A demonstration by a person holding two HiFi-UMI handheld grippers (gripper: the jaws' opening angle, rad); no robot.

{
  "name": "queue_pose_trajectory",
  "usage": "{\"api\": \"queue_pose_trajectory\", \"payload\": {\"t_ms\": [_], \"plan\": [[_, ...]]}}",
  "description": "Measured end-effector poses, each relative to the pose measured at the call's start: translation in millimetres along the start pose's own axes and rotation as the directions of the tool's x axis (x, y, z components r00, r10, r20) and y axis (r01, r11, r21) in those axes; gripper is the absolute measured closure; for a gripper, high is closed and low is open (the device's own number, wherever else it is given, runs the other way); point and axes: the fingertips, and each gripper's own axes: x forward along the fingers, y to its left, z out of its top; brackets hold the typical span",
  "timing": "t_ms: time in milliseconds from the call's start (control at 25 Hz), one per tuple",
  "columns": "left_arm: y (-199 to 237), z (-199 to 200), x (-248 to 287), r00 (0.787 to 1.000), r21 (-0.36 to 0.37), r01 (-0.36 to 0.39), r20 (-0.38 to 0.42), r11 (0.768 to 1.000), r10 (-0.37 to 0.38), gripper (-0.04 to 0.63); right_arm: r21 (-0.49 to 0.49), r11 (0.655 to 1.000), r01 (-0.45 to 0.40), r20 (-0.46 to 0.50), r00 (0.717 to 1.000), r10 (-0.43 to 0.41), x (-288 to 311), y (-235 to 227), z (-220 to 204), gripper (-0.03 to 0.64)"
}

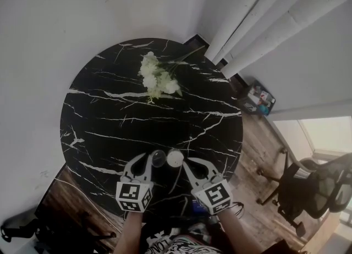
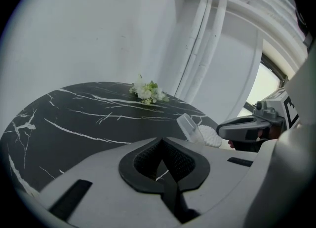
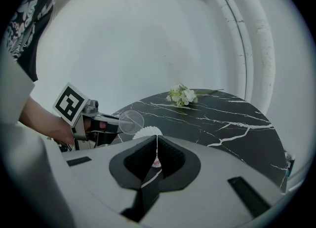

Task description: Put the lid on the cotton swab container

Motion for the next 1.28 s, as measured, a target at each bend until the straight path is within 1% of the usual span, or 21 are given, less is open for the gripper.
{"api": "queue_pose_trajectory", "payload": {"t_ms": [480,640,760,840,960,1120,1240,1280], "plan": [[-18.2,11.1,-6.3,0.999,0.025,0.042,0.024,0.999,-0.042,0.581,0.023,1.000,0.013,0.012,1.000,-0.013,-0.6,-0.2,0.8,0.598],[-21.6,13.8,-7.8,0.998,0.029,0.049,0.031,0.998,-0.049,0.581,0.000,1.000,0.009,0.005,1.000,-0.009,-0.6,0.1,-0.3,0.598],[-24.4,17.6,-8.1,0.998,0.037,0.053,0.039,0.998,-0.055,0.581,0.019,1.000,0.009,0.012,1.000,-0.009,-0.2,-0.2,0.4,0.598],[-27.6,20.2,-8.5,0.998,0.065,0.055,0.040,0.996,-0.057,0.581,0.045,0.999,0.010,0.028,1.000,-0.012,-1.5,-2.1,1.8,0.598],[-34.0,22.6,-9.3,0.997,0.140,0.057,0.034,0.989,-0.062,0.581,0.059,0.998,0.021,0.048,0.999,-0.024,-5.7,-5.9,5.7,0.598],[-38.6,28.2,-10.3,0.997,0.168,0.055,0.046,0.984,-0.064,0.581,0.060,0.998,0.024,0.058,0.998,-0.028,-9.0,-9.2,8.9,0.598],[-47.2,30.5,-10.0,0.997,0.249,0.055,0.037,0.967,-0.066,0.581,0.086,0.996,0.030,0.071,0.997,-0.036,-12.1,-13.0,8.8,0.598],[-50.2,31.0,-9.6,0.997,0.264,0.058,0.035,0.963,-0.070,0.581,0.092,0.995,0.032,0.073,0.997,-0.038,-13.0,-14.1,8.1,0.598]]}}
